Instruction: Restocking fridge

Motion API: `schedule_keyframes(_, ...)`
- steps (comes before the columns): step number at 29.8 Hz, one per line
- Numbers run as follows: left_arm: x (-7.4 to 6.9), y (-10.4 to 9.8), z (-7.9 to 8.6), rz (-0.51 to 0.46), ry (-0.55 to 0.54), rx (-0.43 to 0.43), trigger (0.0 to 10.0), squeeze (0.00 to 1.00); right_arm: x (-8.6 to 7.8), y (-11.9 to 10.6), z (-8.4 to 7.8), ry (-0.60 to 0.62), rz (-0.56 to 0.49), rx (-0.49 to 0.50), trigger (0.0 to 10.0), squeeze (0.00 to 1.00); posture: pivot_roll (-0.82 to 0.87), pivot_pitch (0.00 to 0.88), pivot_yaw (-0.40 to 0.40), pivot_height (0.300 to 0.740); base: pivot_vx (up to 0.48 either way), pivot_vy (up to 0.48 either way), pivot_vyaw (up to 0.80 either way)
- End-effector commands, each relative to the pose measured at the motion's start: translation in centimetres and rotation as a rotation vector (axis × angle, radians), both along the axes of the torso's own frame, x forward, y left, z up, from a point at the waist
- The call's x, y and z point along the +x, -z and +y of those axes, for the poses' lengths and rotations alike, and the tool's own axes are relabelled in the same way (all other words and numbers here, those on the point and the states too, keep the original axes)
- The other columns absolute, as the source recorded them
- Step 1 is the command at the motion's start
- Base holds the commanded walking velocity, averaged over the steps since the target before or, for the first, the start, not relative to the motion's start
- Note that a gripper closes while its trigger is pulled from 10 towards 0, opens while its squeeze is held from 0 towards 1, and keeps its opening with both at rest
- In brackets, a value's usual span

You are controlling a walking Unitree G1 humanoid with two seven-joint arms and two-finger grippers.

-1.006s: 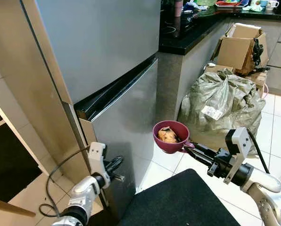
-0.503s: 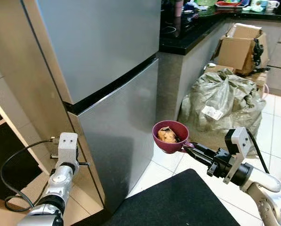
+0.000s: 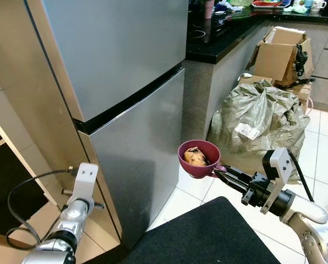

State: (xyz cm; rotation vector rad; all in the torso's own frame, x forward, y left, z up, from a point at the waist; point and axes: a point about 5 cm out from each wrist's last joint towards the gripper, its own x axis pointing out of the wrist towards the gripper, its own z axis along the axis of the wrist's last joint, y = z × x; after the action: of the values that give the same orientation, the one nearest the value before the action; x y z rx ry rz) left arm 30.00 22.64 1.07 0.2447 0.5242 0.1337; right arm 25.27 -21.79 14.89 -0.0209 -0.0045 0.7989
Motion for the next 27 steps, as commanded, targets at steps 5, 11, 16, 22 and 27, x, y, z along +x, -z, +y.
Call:
schedule_keyframes(5,-1.5,0.8,2.2,0.062,-0.088,0.087,10.0,0.0,0.3,-0.5,0.5,-0.015,-0.024,0.004,10.0,0.0,-0.17,0.0,0.052,0.74,0.0,0.0,0.0)
schedule_keyframes(11,-2.4,1.0,4.0,0.086,-0.177,0.112,10.0,1.0,0.3,-0.5,0.5,-0.013,-0.025,0.003,10.0,0.0,-0.17,0.0,0.053,0.74,0.0,0.0,0.0)
schedule_keyframes(16,-1.8,-1.0,6.5,-0.028,-0.283,0.074,10.0,1.0,0.4,-0.4,0.5,-0.013,-0.023,0.001,10.0,0.0,-0.17,0.0,0.047,0.74,0.0,0.0,0.0)
schedule_keyframes(22,-0.3,-3.2,6.7,-0.193,-0.277,-0.01,10.0,1.0,0.5,-0.4,0.6,-0.018,-0.019,0.0,10.0,0.0,-0.16,0.0,0.044,0.74,0.0,0.0,0.0)
schedule_keyframes(27,1.6,-5.8,5.6,-0.387,-0.107,-0.278,10.0,1.0,0.6,-0.3,0.7,-0.025,-0.017,-0.005,10.0,0.0,-0.16,0.0,0.046,0.74,0.0,0.0,0.0)
